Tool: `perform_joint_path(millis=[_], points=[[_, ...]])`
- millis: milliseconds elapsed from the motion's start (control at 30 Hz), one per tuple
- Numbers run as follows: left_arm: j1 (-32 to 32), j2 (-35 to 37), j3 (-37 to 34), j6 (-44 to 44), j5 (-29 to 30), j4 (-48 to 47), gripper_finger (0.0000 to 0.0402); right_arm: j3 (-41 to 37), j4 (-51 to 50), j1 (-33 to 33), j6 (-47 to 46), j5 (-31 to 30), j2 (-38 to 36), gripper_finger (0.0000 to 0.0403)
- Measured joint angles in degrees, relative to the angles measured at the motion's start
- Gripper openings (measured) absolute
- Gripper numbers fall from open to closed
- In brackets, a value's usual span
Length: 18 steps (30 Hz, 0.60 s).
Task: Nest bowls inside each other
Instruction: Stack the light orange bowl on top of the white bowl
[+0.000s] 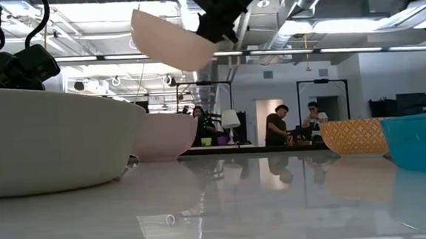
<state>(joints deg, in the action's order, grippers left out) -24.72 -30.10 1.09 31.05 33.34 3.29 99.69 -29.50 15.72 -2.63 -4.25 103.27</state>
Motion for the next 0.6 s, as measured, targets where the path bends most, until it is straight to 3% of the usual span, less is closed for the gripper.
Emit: perform_joint_path(millis=[167,600], points=[[0.0,0.0,0.0,0.0,0.0,0.0,0.0125,-0.4,8.2,4.3,-8.6,5.6,2.3,0.0030],[0.0,0.0,0.0,0.0,-0.1,-0.1,0.0125,2.4,15.3,7.9,-18.2,9.2,15.9,0.0030]])
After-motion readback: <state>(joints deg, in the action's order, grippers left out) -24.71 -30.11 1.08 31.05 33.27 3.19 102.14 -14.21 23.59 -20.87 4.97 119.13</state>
